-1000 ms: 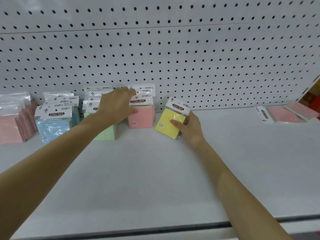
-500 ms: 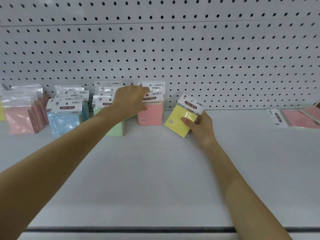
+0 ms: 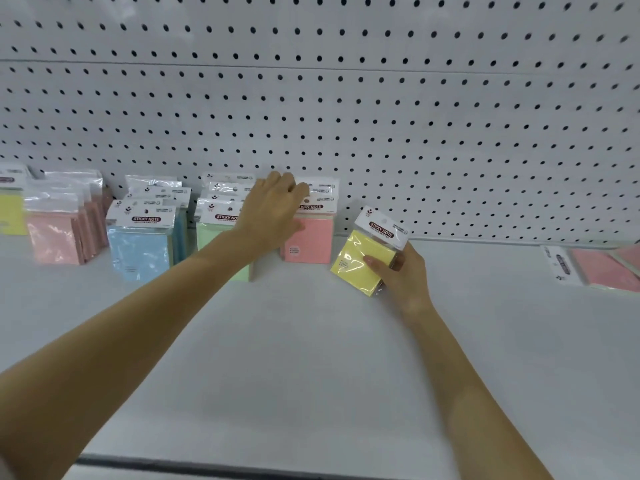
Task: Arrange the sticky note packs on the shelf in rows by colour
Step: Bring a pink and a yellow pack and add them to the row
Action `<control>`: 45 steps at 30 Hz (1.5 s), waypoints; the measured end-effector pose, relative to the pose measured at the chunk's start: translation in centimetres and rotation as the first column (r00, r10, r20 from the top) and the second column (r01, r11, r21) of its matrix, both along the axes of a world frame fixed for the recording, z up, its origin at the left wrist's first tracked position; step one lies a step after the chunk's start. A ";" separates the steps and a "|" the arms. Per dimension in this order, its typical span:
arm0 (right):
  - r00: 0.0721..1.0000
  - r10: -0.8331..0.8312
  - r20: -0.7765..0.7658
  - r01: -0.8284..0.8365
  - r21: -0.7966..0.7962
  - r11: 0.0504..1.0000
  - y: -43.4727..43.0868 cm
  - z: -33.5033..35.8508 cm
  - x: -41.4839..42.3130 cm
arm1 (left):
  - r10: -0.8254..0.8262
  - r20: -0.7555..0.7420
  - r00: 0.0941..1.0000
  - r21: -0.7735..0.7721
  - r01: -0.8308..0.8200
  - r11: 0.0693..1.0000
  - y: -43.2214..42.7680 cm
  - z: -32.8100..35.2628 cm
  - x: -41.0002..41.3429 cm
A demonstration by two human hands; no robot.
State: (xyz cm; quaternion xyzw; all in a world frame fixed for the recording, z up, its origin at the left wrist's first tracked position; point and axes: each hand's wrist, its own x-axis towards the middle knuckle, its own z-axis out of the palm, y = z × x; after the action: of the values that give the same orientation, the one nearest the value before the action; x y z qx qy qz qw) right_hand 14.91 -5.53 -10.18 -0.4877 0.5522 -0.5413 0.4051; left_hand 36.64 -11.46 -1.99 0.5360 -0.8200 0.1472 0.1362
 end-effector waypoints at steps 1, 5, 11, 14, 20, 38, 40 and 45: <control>1.000 0.002 0.010 -0.002 0.002 1.000 0.1 0.1 0.0 | -0.010 -0.005 1.000 -0.057 0.009 0.998 0.1 -0.3 0.3; 0.995 -0.015 0.096 0.010 0.050 0.999 0.5 0.4 0.3 | -0.031 -0.131 0.991 -0.237 -0.001 0.971 2.5 -0.9 0.6; 0.972 0.110 0.209 -0.124 0.058 0.991 2.6 1.9 2.4 | 0.077 -0.714 0.696 0.218 0.117 0.969 10.1 -4.5 0.0; 0.937 0.277 0.212 -0.283 -0.001 0.959 4.4 2.5 4.4 | 0.313 -0.824 0.472 0.437 0.179 0.881 12.4 -7.0 0.8; 0.884 0.462 0.073 -0.456 -0.090 0.885 6.3 3.6 9.6 | 0.356 -0.908 0.221 0.409 0.281 0.868 15.4 -7.4 6.4; 0.401 0.345 -0.849 -0.699 -0.039 0.714 5.2 7.5 43.1 | 0.337 -0.877 0.341 0.396 0.120 0.910 15.1 -8.5 41.4; 0.380 0.287 -0.879 -0.675 -0.052 0.736 4.5 7.3 46.1 | 0.330 -0.896 0.298 0.377 0.119 0.918 13.8 -8.1 43.9; 0.306 0.127 -0.944 -0.652 -0.111 0.750 2.0 6.9 51.4 | 0.335 -0.907 0.255 0.360 0.055 0.932 10.6 -8.3 48.3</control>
State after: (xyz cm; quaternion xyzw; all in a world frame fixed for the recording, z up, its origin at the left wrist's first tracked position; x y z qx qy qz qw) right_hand 66.32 -3.54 -3.26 -0.9031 0.3832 -0.1908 0.0344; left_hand 84.91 -0.86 -10.28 0.6007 -0.5289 -0.3295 0.5009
